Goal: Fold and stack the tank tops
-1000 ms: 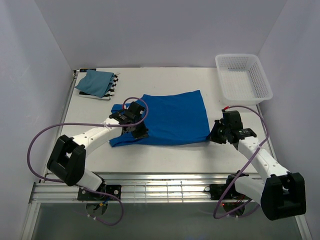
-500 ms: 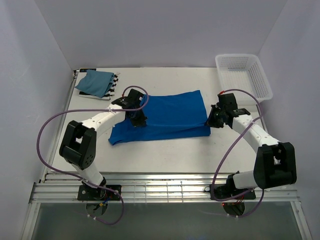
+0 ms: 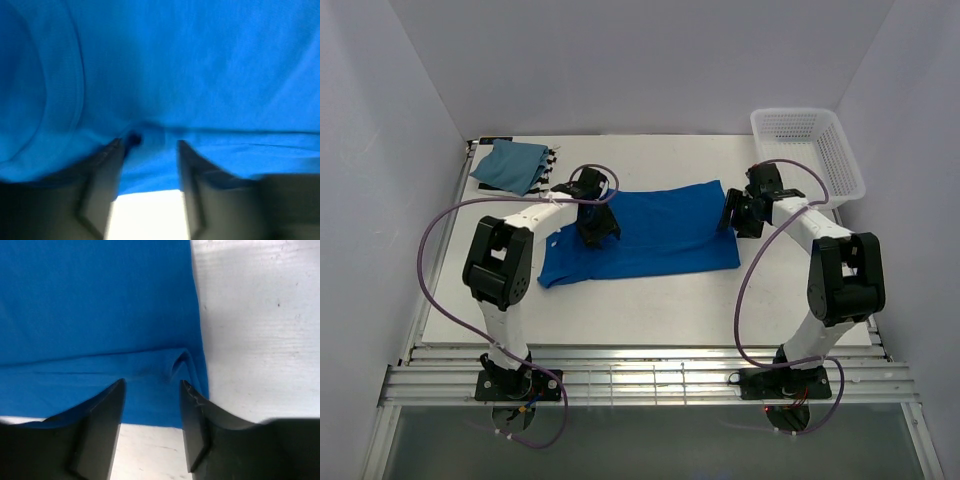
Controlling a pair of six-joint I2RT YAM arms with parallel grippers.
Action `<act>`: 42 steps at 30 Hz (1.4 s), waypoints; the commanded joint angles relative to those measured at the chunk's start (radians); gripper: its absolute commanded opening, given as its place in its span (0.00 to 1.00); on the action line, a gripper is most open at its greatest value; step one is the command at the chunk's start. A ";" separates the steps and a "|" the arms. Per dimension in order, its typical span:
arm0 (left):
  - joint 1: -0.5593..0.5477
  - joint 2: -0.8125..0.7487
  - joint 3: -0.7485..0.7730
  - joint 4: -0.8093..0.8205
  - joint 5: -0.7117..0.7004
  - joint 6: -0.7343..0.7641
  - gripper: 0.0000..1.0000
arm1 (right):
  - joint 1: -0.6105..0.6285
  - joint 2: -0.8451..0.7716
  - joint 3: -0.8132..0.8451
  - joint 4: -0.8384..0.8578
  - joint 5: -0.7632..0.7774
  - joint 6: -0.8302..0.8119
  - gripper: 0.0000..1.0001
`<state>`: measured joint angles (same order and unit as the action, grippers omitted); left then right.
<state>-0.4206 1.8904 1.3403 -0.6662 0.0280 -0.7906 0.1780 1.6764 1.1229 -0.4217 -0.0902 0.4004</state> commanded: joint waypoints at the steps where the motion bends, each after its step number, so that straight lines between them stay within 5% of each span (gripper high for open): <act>1: 0.026 0.029 0.068 -0.026 0.024 0.004 0.66 | -0.006 0.025 0.100 0.008 -0.026 -0.040 0.70; 3: 0.026 0.018 0.082 -0.029 0.021 0.001 0.87 | -0.006 0.017 0.112 0.008 -0.032 -0.057 0.83; 6: 0.026 -0.022 0.077 -0.032 0.029 -0.004 0.98 | -0.003 -0.046 0.072 0.034 -0.075 -0.078 0.90; 11: -0.010 -0.054 0.040 -0.016 0.032 -0.024 0.98 | 0.020 -0.129 -0.110 0.130 -0.169 -0.077 0.90; 19: -0.060 0.018 -0.003 0.033 0.060 -0.038 0.98 | 0.046 -0.054 -0.175 0.212 -0.178 -0.046 0.90; 25: -0.060 -0.042 -0.182 0.057 0.053 -0.084 0.98 | 0.046 -0.079 -0.361 0.239 -0.137 0.001 0.90; 35: -0.110 -0.336 -0.546 0.079 0.095 -0.185 0.98 | 0.074 -0.470 -0.773 0.232 -0.198 0.113 0.90; 42: -0.126 -0.482 -0.497 0.025 0.063 -0.194 0.98 | 0.090 -0.747 -0.707 0.097 -0.189 0.086 0.90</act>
<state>-0.5491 1.4467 0.7856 -0.5774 0.1341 -0.9878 0.2687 0.9794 0.3626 -0.1726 -0.3065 0.5056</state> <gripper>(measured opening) 0.978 0.898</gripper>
